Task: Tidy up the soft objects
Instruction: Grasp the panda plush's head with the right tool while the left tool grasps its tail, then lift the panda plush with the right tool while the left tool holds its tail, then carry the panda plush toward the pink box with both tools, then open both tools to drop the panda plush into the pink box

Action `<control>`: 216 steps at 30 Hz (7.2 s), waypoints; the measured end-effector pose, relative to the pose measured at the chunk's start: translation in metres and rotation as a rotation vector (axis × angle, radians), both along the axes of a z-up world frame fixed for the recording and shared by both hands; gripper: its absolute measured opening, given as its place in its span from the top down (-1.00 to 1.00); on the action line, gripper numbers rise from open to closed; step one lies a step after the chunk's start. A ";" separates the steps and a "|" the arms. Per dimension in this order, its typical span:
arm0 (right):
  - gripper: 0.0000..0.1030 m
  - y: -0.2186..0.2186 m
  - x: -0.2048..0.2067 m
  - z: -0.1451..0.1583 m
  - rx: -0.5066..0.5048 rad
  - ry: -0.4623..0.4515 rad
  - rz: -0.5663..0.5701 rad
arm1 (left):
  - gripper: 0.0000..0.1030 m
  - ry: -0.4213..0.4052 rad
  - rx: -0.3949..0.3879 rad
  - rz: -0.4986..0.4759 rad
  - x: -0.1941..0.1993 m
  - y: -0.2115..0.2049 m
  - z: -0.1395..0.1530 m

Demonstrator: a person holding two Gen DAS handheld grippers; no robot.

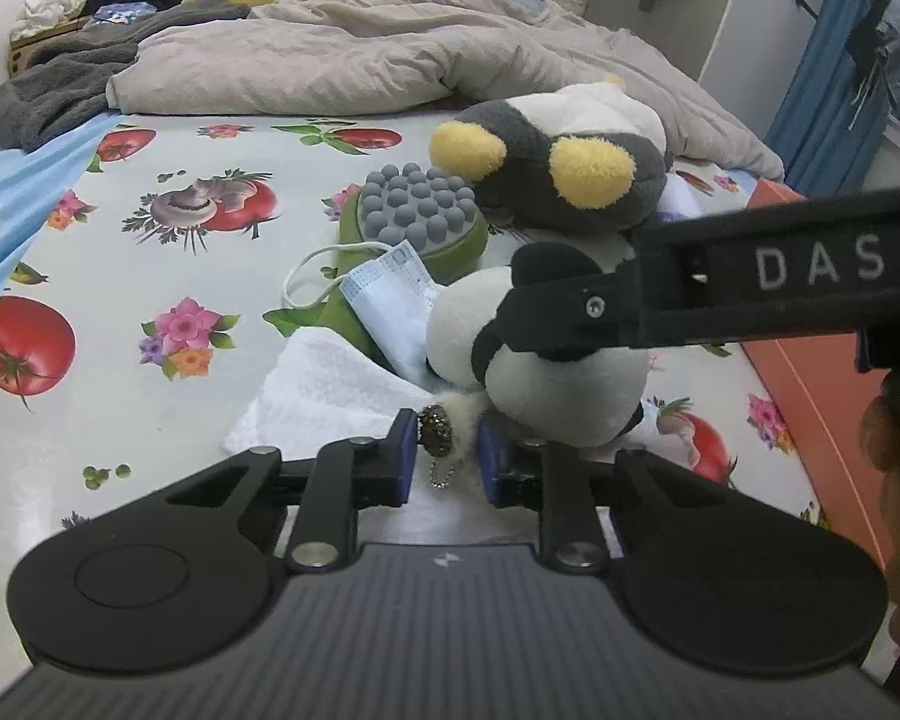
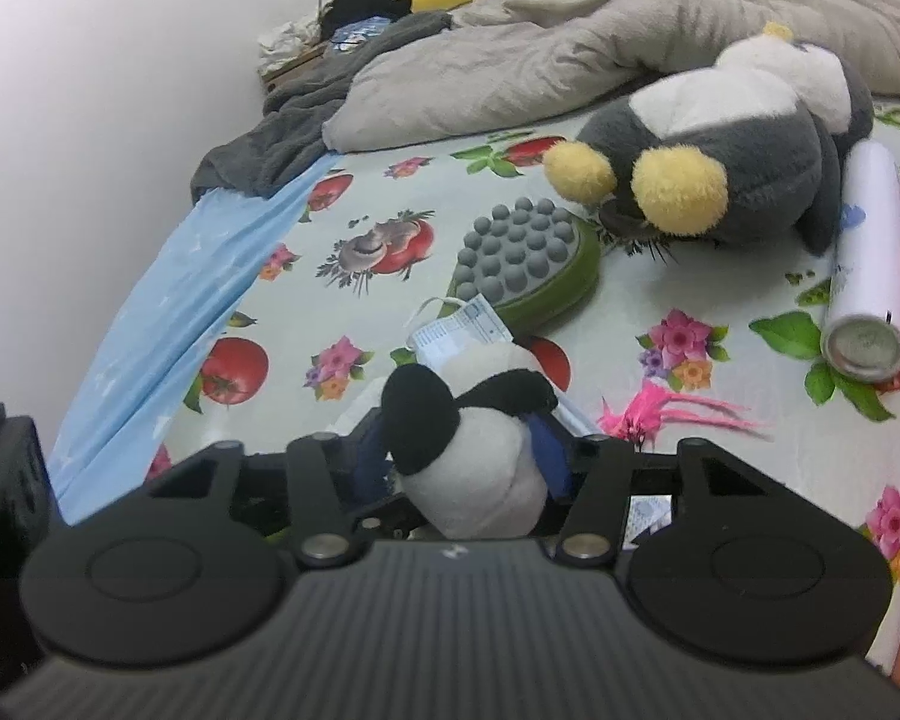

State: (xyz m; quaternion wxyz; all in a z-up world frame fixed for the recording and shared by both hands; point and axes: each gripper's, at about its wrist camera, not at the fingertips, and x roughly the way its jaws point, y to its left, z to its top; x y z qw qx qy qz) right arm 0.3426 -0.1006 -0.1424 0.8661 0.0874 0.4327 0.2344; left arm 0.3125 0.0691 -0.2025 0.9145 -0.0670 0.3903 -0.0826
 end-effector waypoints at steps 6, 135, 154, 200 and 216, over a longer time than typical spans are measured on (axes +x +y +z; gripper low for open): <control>0.52 -0.004 -0.004 0.013 0.008 -0.019 0.027 | 0.59 -0.001 0.003 0.030 -0.004 0.000 0.007; 0.17 -0.096 -0.177 0.062 -0.154 -0.103 -0.067 | 0.59 -0.101 0.020 0.061 -0.180 -0.057 0.121; 0.16 -0.144 -0.205 0.128 -0.118 -0.265 -0.164 | 0.59 -0.240 -0.071 -0.031 -0.187 -0.110 0.195; 0.15 -0.337 -0.088 0.033 -0.173 0.050 -0.567 | 0.58 0.173 -0.046 -0.407 0.064 -0.355 0.077; 0.01 -0.336 -0.103 0.060 -0.150 0.007 -0.596 | -0.07 0.044 -0.058 -0.419 0.025 -0.339 0.134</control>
